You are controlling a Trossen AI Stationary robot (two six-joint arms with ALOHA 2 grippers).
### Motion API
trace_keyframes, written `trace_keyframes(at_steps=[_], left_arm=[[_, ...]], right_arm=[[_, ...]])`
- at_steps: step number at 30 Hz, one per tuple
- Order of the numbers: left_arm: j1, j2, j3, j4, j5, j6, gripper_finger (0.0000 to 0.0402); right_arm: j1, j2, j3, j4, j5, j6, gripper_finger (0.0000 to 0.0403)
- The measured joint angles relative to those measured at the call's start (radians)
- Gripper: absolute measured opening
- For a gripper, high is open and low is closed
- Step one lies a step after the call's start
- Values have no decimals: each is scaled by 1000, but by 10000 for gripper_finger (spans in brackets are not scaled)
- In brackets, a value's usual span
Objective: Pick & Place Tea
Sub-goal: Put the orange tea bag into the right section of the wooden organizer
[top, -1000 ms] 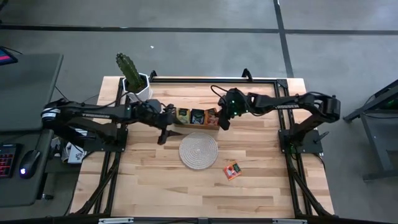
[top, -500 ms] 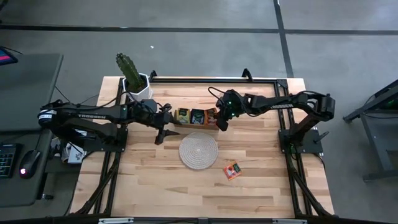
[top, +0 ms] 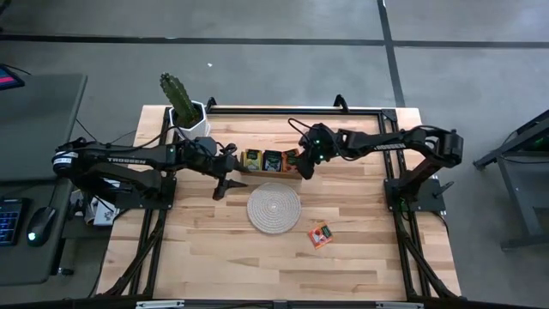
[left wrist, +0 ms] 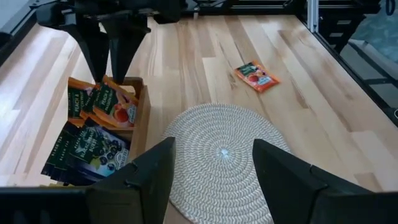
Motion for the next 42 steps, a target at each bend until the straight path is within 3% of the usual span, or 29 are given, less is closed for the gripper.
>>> trace_keyframes(at_steps=[6, 13, 18, 21, 25, 31, 36, 42], left_arm=[[0, 0, 0, 1, 13, -1, 213], [0, 42, 2, 16, 32, -11, 213], [-24, 116, 2, 154, 96, -51, 213], [-65, 172, 2, 239, 81, -78, 206], [-135, 260, 2, 310, 14, -88, 154], [-222, 373, 2, 426, -28, -176, 14], [-283, 451, 38, 500, -89, -181, 4], [-329, 564, 197, 487, -113, -181, 1]], right_arm=[[21, -70, 0, -93, 94, 67, 150], [123, -271, 0, -268, 273, 146, 84], [250, -379, 0, -368, 395, 272, 19], [324, -406, 0, -449, 452, 343, 6], [420, -412, 0, -603, 513, 485, 3], [573, -412, 0, -823, 553, 752, 13], [720, -411, 0, -900, 602, 914, 8], [867, -411, 0, -945, 649, 1072, 3]])
